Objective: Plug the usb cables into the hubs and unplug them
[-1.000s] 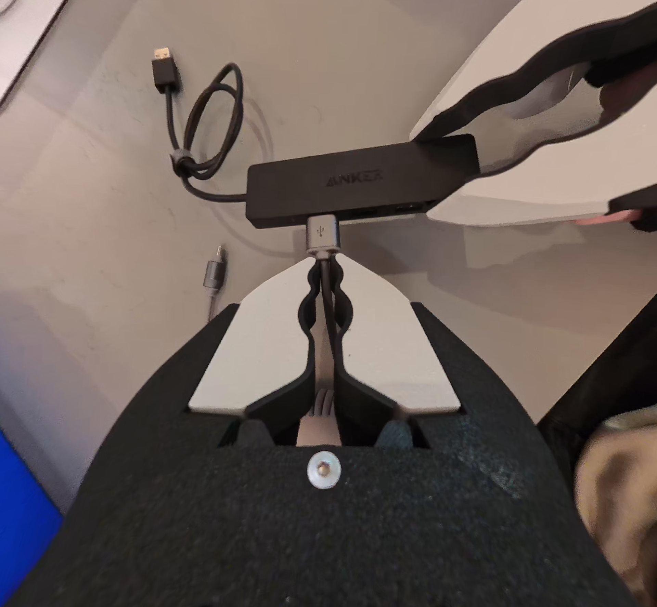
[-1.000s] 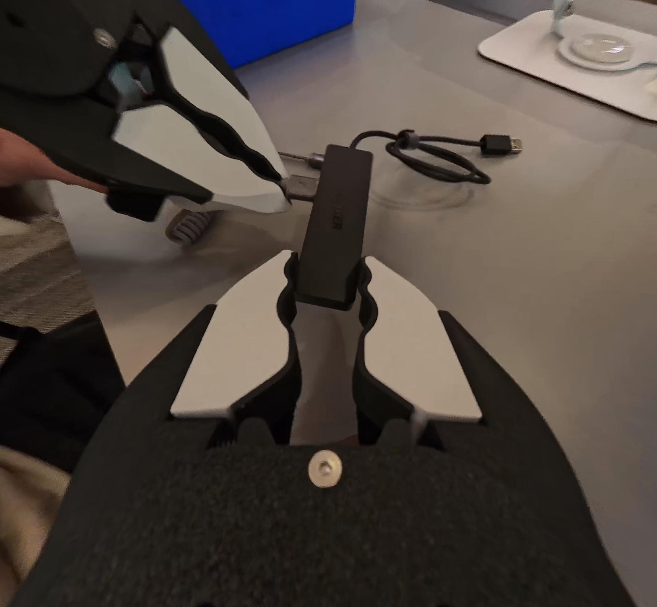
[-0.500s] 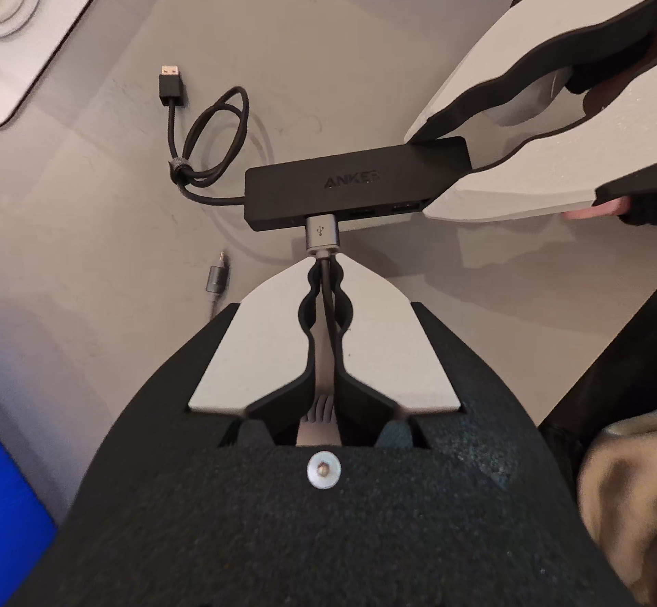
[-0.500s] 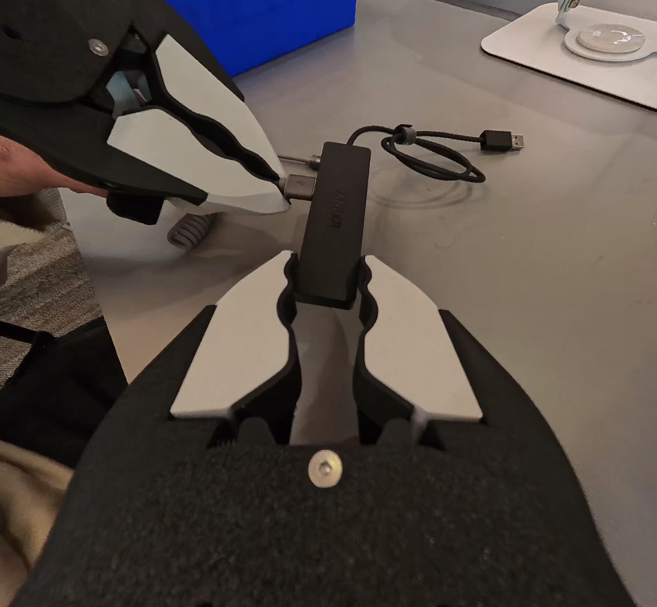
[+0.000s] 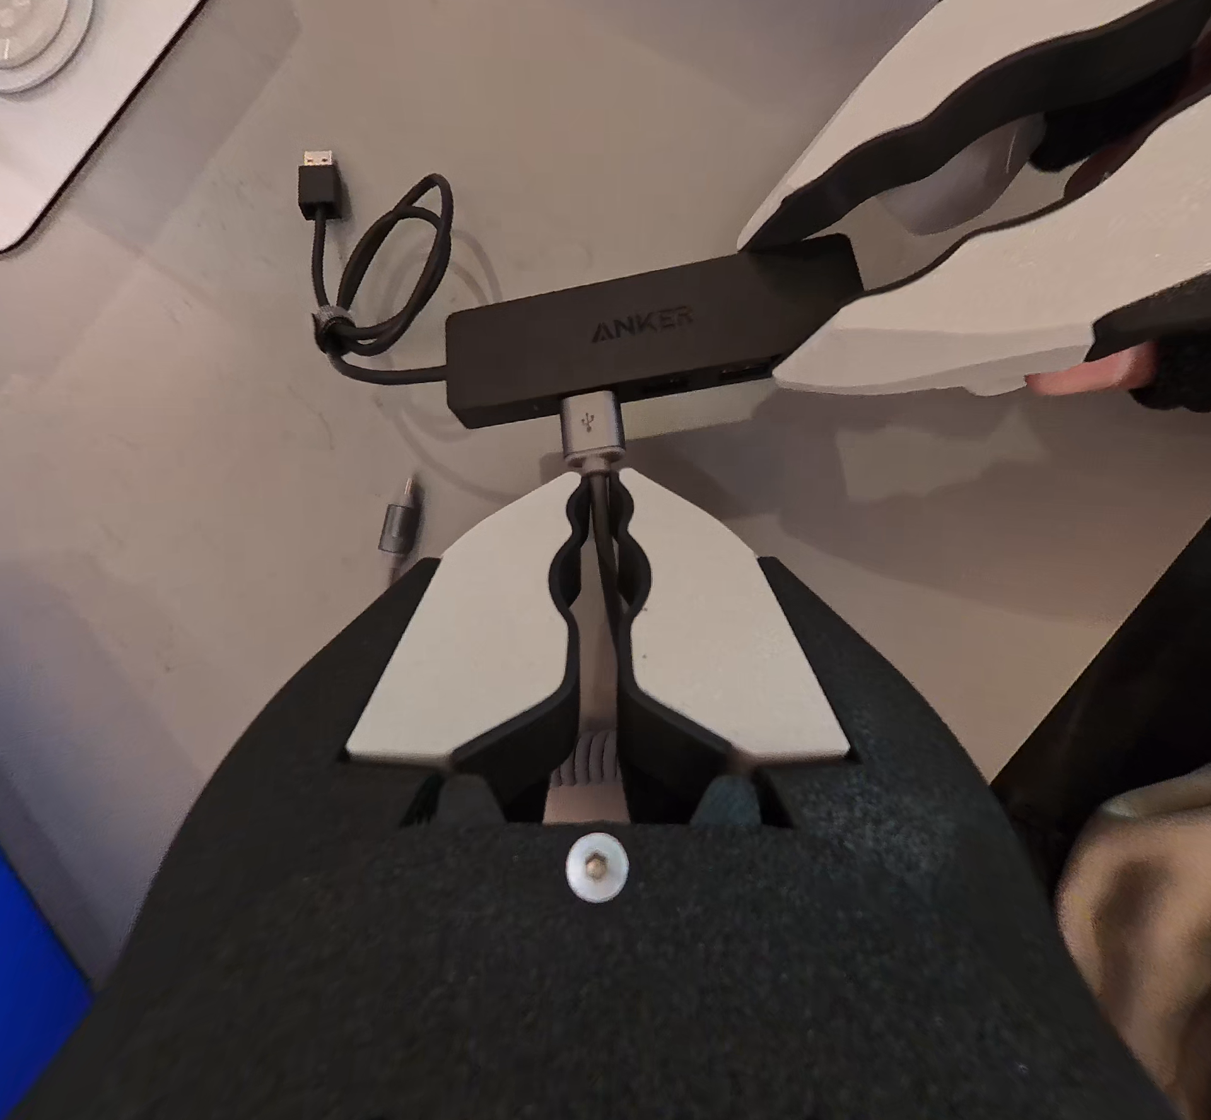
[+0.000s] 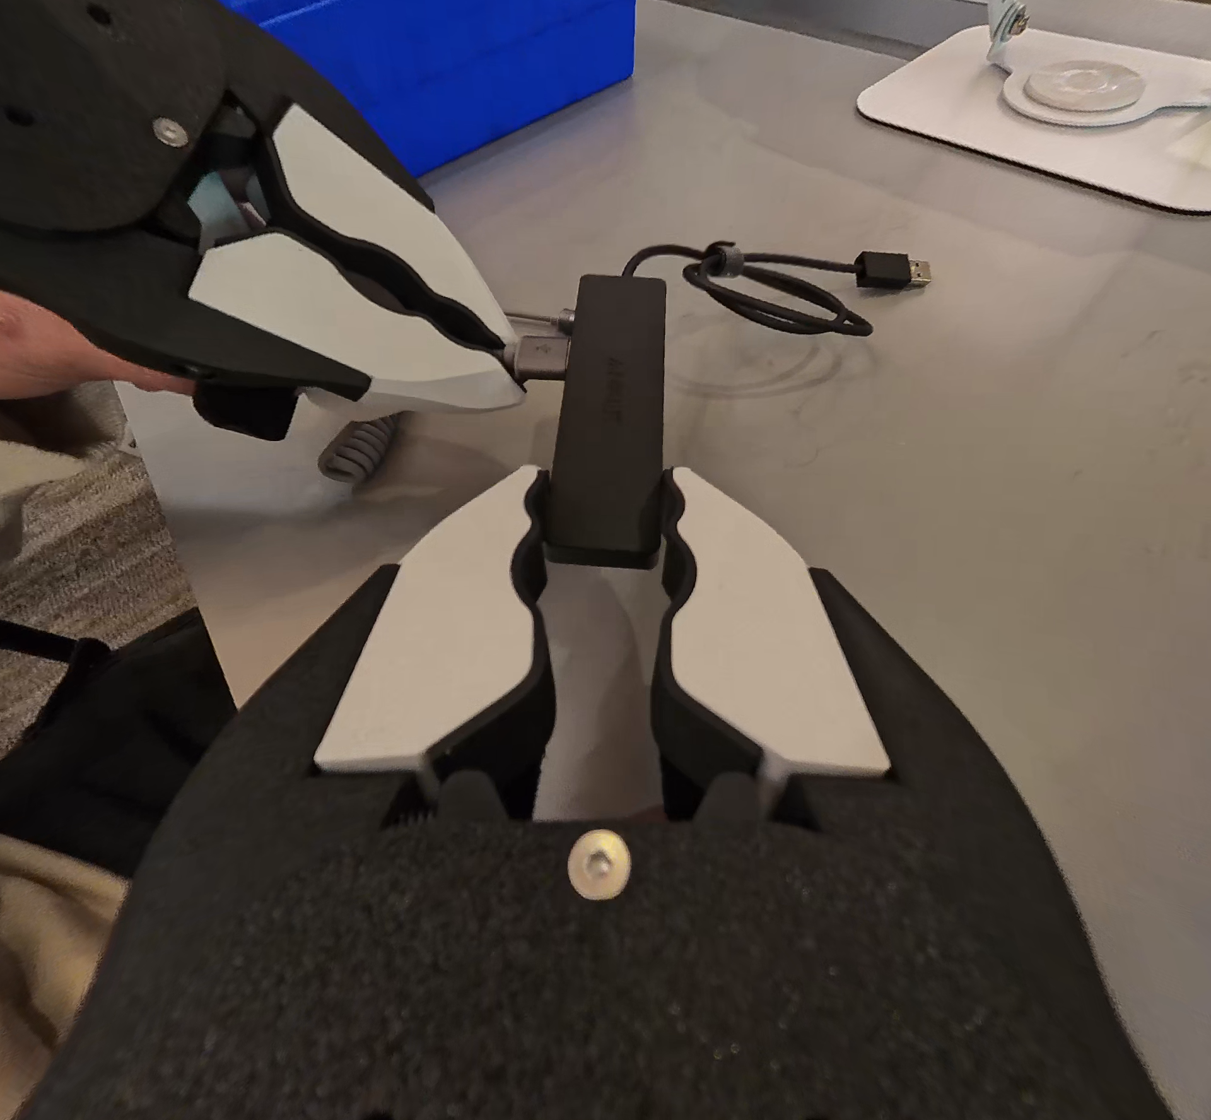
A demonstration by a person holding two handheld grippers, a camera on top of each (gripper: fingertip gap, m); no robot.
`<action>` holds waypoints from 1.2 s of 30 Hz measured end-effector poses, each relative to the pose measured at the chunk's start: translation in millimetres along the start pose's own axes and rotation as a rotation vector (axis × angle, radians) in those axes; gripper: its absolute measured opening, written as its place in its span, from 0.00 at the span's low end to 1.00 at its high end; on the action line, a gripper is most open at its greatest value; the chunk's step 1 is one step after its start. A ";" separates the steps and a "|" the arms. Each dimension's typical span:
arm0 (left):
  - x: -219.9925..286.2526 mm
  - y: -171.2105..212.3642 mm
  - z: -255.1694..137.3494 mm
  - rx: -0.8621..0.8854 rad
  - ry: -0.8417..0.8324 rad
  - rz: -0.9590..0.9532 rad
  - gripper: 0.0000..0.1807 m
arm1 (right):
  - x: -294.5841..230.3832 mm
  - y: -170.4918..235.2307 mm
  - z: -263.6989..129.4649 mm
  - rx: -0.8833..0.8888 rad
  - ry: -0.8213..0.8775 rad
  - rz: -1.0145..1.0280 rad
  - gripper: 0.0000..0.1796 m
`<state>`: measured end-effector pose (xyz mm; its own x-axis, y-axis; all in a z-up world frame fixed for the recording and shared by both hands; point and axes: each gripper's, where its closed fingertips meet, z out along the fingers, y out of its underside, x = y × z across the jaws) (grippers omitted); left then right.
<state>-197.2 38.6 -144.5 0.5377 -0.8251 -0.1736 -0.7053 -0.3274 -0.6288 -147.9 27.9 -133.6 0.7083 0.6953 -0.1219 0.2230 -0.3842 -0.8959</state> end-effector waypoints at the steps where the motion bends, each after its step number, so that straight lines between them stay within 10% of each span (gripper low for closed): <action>1: -0.4 -1.0 -0.4 0.007 -0.001 -0.003 0.06 | 1.1 -0.9 -0.5 0.007 0.002 0.012 0.18; 9: -24.8 7.1 -34.6 0.154 -0.170 -0.046 0.29 | 24.4 -0.8 -10.4 0.042 0.050 0.092 0.18; 16: -33.0 38.6 -84.4 0.594 -0.297 -0.238 0.26 | 35.9 1.8 -19.3 0.052 0.095 0.107 0.18; 25: -36.8 50.4 -83.2 0.593 -0.341 -0.262 0.23 | 43.4 -5.9 -29.3 0.050 0.147 0.091 0.18; 36: -22.4 45.4 -75.8 0.564 -0.351 -0.175 0.23 | 126.5 -189.2 -168.1 0.223 0.294 0.028 0.00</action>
<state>-276.2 7.3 -111.7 0.8068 -0.5525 -0.2091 -0.2974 -0.0741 -0.9519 12.0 86.4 92.3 0.8813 0.4700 -0.0483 0.0729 -0.2364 -0.9689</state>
